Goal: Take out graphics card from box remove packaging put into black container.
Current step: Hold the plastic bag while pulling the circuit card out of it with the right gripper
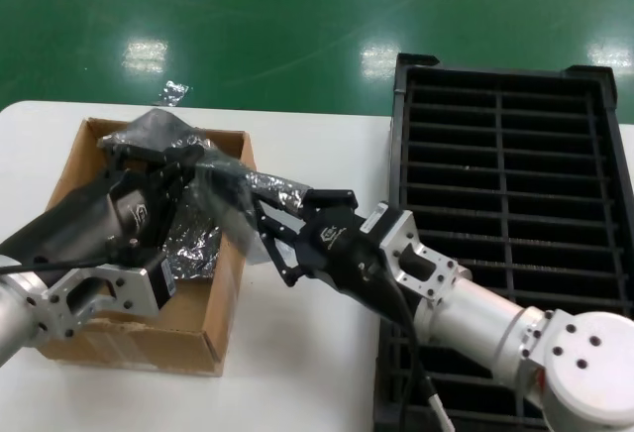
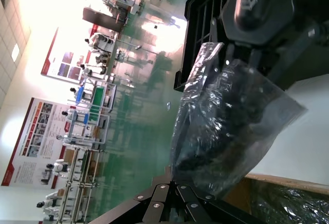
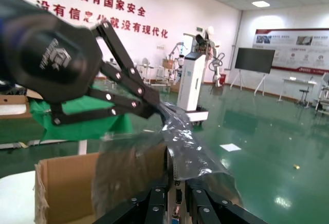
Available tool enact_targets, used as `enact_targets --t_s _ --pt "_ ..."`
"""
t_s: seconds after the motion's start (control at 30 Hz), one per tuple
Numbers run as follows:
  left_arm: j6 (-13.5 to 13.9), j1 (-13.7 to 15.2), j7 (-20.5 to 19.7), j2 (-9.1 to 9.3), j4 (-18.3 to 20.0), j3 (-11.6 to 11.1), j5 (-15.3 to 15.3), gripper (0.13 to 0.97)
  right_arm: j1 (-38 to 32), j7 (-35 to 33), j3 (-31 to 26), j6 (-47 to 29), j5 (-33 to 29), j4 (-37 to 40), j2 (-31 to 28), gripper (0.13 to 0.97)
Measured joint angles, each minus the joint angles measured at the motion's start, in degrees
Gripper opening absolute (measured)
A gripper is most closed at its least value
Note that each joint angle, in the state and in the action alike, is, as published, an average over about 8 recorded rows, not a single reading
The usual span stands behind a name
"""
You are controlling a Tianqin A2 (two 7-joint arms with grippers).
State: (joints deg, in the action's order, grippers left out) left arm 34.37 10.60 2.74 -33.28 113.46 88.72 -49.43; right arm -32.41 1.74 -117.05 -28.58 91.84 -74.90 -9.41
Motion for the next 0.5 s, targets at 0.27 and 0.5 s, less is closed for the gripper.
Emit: enact_targets --t_s 0.27,0.5 --pt "0.0 0.0 0.0 0.00 0.0 0.0 0.0 0.139 1.9 2.5 -0.1 -0.9 -0.5 -6.3 -2.9 0.185" --pt "0.0 0.0 0.0 0.00 0.0 0.0 0.0 0.139 3.7 4.6 -0.1 -1.7 -1.0 -10.9 -5.9 0.185"
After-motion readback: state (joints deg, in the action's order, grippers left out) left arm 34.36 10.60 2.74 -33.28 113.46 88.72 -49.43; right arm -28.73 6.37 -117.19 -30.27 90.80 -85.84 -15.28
